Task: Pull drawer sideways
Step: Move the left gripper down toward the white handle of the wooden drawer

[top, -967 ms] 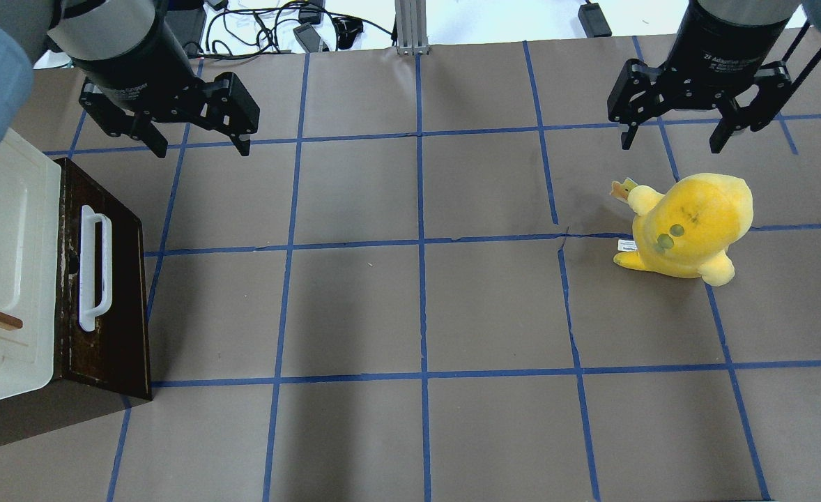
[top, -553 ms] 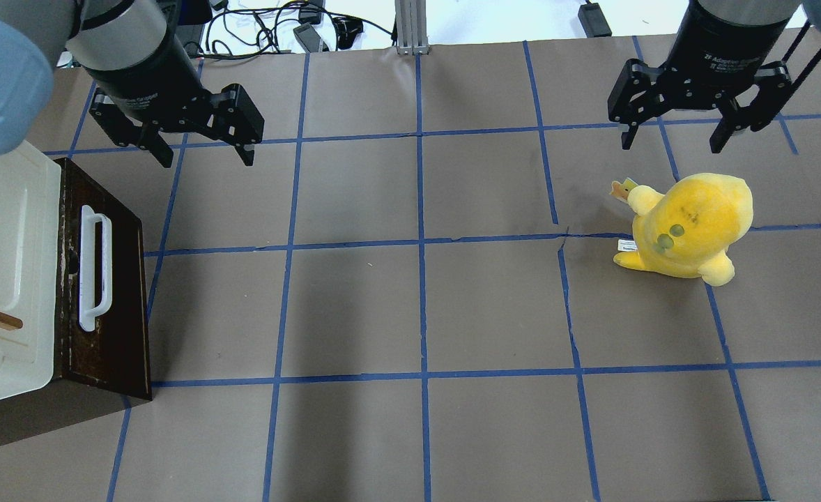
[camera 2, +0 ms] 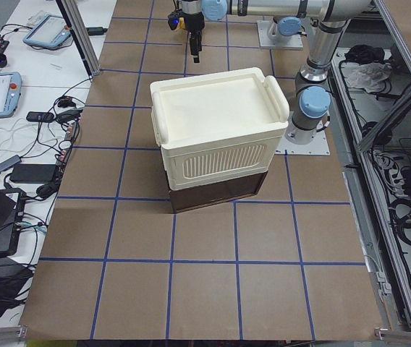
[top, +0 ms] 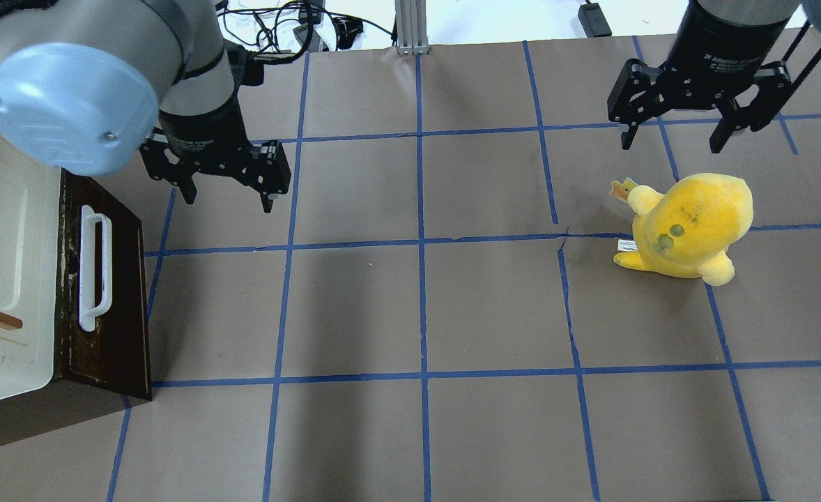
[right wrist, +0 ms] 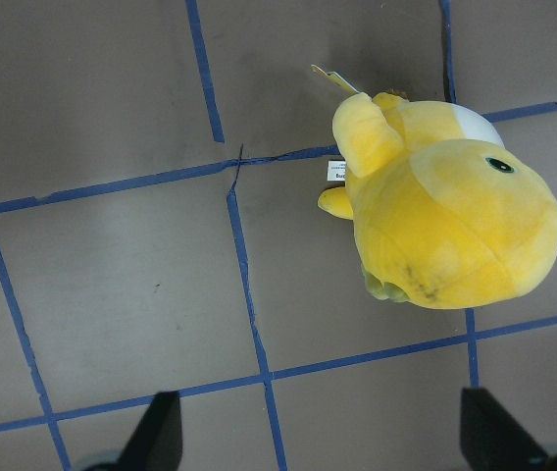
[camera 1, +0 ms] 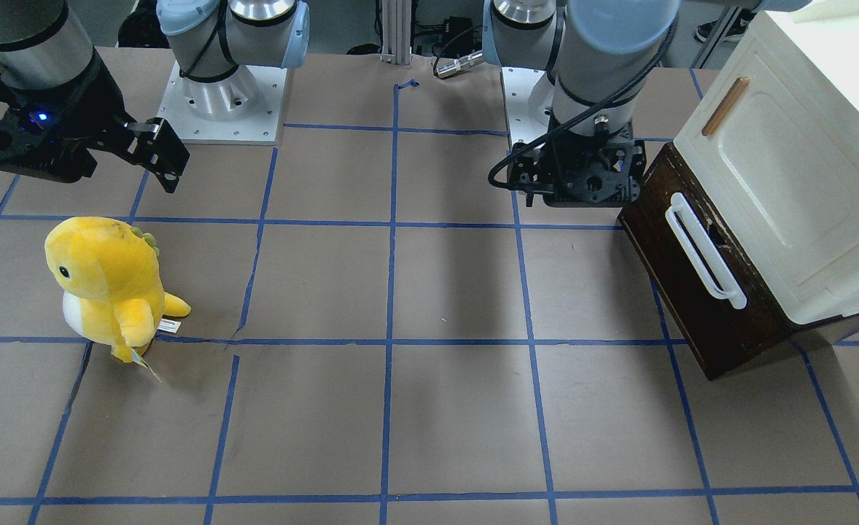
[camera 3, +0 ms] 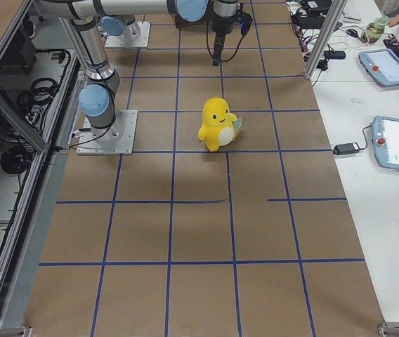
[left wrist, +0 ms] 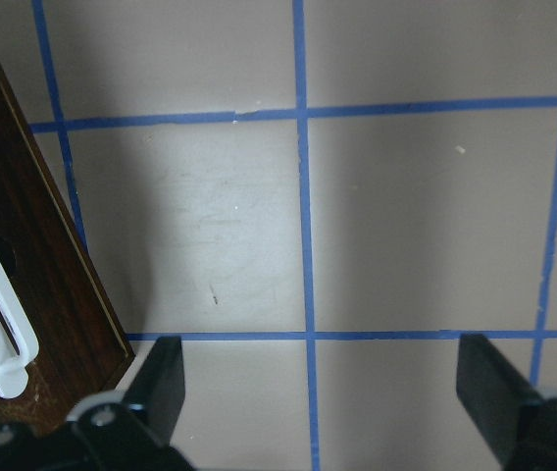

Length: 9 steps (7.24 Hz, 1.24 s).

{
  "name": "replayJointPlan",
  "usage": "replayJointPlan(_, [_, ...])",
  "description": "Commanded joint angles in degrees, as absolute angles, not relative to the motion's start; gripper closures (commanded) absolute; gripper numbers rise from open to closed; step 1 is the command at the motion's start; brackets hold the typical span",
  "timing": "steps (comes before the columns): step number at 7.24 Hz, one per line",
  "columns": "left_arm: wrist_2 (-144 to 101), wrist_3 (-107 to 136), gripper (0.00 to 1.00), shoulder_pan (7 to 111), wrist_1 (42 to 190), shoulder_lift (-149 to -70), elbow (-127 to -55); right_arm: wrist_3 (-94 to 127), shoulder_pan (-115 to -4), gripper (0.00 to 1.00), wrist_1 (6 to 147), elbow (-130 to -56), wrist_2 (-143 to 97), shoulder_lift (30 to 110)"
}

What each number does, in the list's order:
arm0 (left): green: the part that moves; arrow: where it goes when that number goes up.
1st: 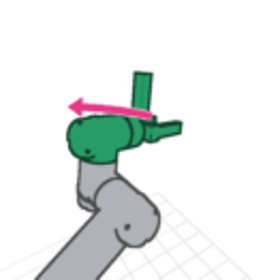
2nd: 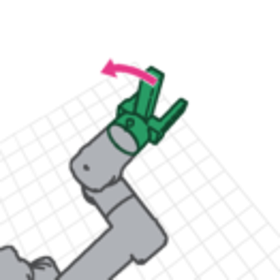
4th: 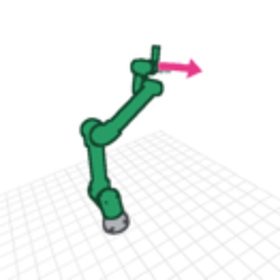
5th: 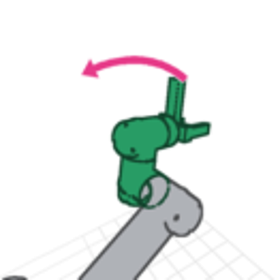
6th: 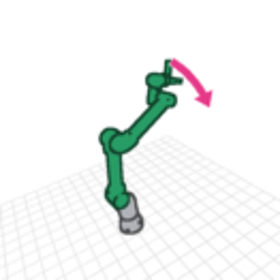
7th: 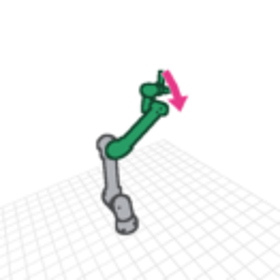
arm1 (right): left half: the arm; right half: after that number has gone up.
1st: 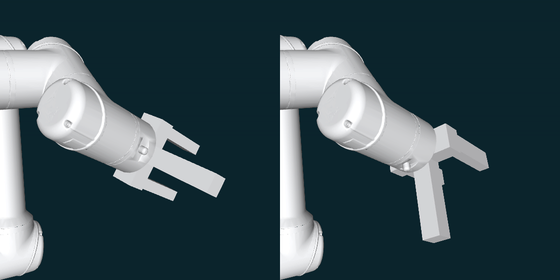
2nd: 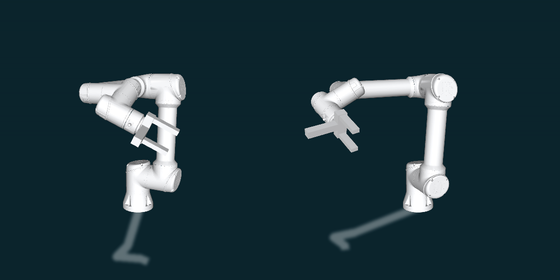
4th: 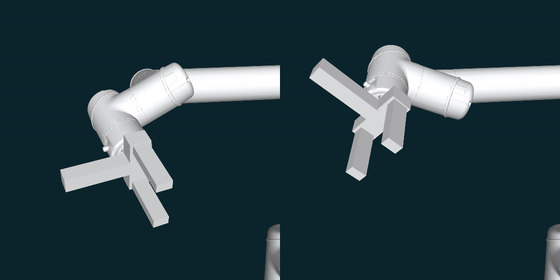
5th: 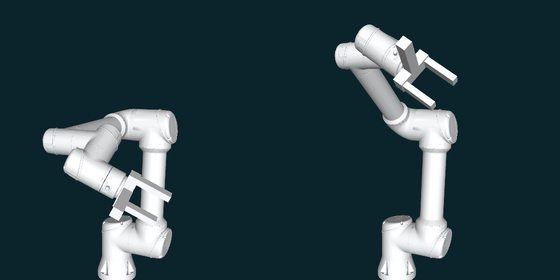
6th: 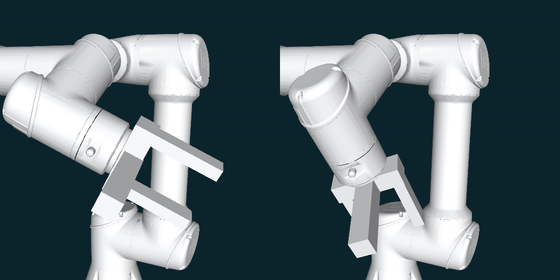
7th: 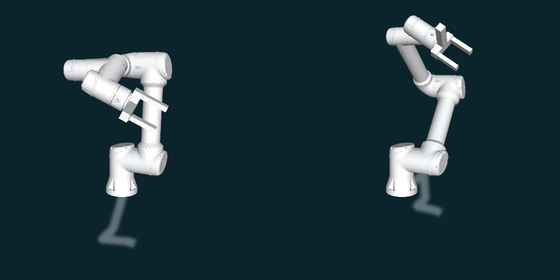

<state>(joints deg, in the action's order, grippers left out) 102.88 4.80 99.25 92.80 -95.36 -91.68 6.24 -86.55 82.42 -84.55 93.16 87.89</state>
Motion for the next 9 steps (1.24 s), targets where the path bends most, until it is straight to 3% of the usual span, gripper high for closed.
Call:
replayJointPlan(1, [111.6,9.7,0.00,102.2,93.2,-97.9,-96.4,6.2,-86.6,0.00,82.4,-84.6,93.2,87.9])
replayJointPlan(9, [148.1,32.9,0.00,105.9,97.5,-109.9,-110.8,6.2,-86.6,0.00,82.4,-84.6,93.2,87.9])
